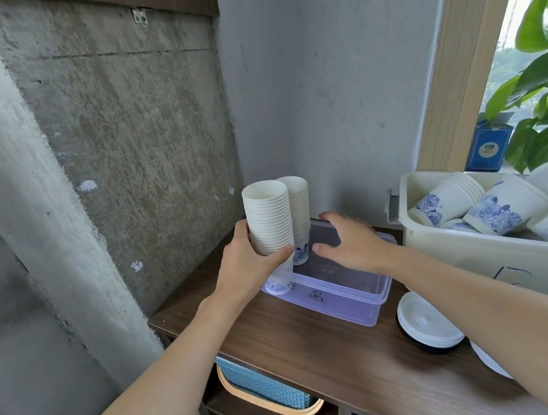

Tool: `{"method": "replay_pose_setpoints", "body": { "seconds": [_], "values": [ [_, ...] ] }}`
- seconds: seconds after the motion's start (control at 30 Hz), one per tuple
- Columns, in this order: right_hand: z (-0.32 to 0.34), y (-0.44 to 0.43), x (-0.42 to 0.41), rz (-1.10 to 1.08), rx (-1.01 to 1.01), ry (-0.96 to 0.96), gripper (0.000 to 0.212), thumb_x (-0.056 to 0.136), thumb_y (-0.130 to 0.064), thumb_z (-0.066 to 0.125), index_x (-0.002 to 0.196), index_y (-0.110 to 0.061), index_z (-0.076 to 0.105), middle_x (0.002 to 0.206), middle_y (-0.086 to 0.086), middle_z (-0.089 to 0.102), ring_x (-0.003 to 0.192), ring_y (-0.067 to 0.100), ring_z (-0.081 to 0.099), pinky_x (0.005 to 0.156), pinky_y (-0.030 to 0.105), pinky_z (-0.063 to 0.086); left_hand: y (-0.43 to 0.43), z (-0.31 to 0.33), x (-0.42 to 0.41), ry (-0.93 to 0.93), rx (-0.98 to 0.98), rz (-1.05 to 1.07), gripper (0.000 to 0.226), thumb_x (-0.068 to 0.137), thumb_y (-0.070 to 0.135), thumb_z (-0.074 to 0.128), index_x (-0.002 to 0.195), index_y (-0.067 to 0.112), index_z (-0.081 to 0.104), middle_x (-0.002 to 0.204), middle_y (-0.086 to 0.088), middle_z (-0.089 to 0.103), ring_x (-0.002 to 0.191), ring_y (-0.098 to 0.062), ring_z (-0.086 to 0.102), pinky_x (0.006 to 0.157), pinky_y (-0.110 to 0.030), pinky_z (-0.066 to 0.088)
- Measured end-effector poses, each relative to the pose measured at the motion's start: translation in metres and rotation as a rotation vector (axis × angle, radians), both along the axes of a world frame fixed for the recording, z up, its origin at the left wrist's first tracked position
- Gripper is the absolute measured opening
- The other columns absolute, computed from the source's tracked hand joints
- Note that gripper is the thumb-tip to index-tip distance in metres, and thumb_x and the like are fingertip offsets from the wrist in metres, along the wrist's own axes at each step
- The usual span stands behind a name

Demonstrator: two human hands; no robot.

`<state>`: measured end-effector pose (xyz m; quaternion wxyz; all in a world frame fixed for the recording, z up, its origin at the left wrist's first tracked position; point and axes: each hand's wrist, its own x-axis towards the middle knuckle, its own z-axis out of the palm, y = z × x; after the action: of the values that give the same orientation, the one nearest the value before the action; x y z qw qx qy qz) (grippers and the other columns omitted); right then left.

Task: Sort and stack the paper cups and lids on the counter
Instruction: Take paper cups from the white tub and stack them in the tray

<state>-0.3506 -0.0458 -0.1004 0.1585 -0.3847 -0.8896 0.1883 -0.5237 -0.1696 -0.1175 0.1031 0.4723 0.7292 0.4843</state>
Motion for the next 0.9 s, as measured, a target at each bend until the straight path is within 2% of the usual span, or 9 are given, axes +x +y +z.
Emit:
{"method": "replay_pose_setpoints", "body": {
  "seconds": [0.17,0.27,0.33,0.4,0.53,0.6,0.67,0.8,0.9],
  "values": [
    [0.014,-0.011,0.011,0.046,-0.001,0.040,0.069,0.091,-0.046,0.058,0.148,-0.021,0.027,0.154,0.002,0.035,0.139,0.025,0.036,0.112,0.046,0.033,-0.013,0.008,0.007,-0.016,0.015,-0.020,0.097,0.072,0.038,0.090,0.148,0.021,0.031,0.130,0.006,0.056,0.117,-0.012,0.056,0.094,-0.029,0.048],
    [0.025,-0.019,0.021,0.089,0.014,0.078,0.068,0.092,-0.041,0.059,0.148,-0.020,0.028,0.153,0.001,0.035,0.137,0.021,0.038,0.111,0.036,0.033,-0.028,0.024,0.015,0.059,0.037,0.043,0.103,0.072,0.043,0.089,0.150,0.019,0.027,0.145,-0.004,0.047,0.128,-0.020,0.050,0.106,-0.044,0.046],
    [0.035,-0.026,0.029,0.113,0.031,0.113,0.065,0.092,-0.037,0.060,0.147,-0.020,0.031,0.150,0.001,0.038,0.135,0.020,0.039,0.105,0.028,0.031,-0.038,0.037,0.022,0.129,0.091,0.118,0.096,0.072,0.044,0.088,0.146,0.018,0.032,0.138,-0.004,0.045,0.120,-0.020,0.051,0.102,-0.044,0.047],
    [0.045,-0.032,0.039,0.117,0.066,0.156,0.060,0.092,-0.033,0.061,0.145,-0.018,0.036,0.147,0.002,0.041,0.133,0.019,0.041,0.101,0.023,0.029,-0.044,0.051,0.035,0.211,0.192,0.140,0.075,0.073,0.042,0.087,0.130,0.021,0.043,0.113,0.005,0.049,0.097,-0.012,0.050,0.088,-0.039,0.050],
    [0.065,-0.040,0.063,0.087,0.175,0.232,0.052,0.090,-0.024,0.063,0.138,-0.011,0.046,0.138,0.008,0.051,0.127,0.023,0.049,0.104,0.025,0.034,-0.040,0.076,0.076,0.300,0.298,-0.017,0.044,0.080,0.037,0.082,0.109,0.024,0.052,0.088,0.005,0.054,0.080,-0.013,0.051,0.075,-0.029,0.047],
    [0.072,-0.040,0.084,0.051,0.206,0.267,0.048,0.088,-0.020,0.064,0.134,-0.011,0.051,0.133,0.007,0.055,0.122,0.022,0.052,0.103,0.029,0.039,-0.028,0.086,0.103,0.304,0.313,-0.116,0.037,0.082,0.039,0.081,0.103,0.026,0.054,0.085,0.005,0.058,0.078,-0.014,0.054,0.073,-0.026,0.046],
    [0.075,-0.036,0.114,-0.019,0.252,0.300,0.043,0.087,-0.017,0.064,0.129,-0.011,0.055,0.126,0.006,0.059,0.116,0.021,0.055,0.096,0.025,0.038,-0.011,0.095,0.130,0.327,0.302,-0.196,0.034,0.082,0.043,0.079,0.101,0.029,0.055,0.085,0.006,0.061,0.079,-0.013,0.057,0.072,-0.026,0.047],
    [0.079,-0.025,0.171,-0.204,0.314,0.269,0.036,0.088,-0.020,0.060,0.124,-0.016,0.057,0.117,0.001,0.059,0.108,0.022,0.055,0.091,0.040,0.045,0.031,0.100,0.172,0.363,0.223,-0.333,0.036,0.084,0.047,0.076,0.104,0.023,0.059,0.091,0.006,0.062,0.082,-0.013,0.058,0.076,-0.032,0.049],
    [0.079,-0.011,0.212,-0.330,0.311,0.259,0.034,0.091,-0.024,0.059,0.125,-0.017,0.055,0.114,0.000,0.058,0.104,0.020,0.052,0.088,0.040,0.044,0.064,0.096,0.202,0.362,0.134,-0.416,0.036,0.086,0.044,0.075,0.108,0.019,0.060,0.098,0.003,0.063,0.090,-0.015,0.058,0.085,-0.039,0.052]
  ]
}}
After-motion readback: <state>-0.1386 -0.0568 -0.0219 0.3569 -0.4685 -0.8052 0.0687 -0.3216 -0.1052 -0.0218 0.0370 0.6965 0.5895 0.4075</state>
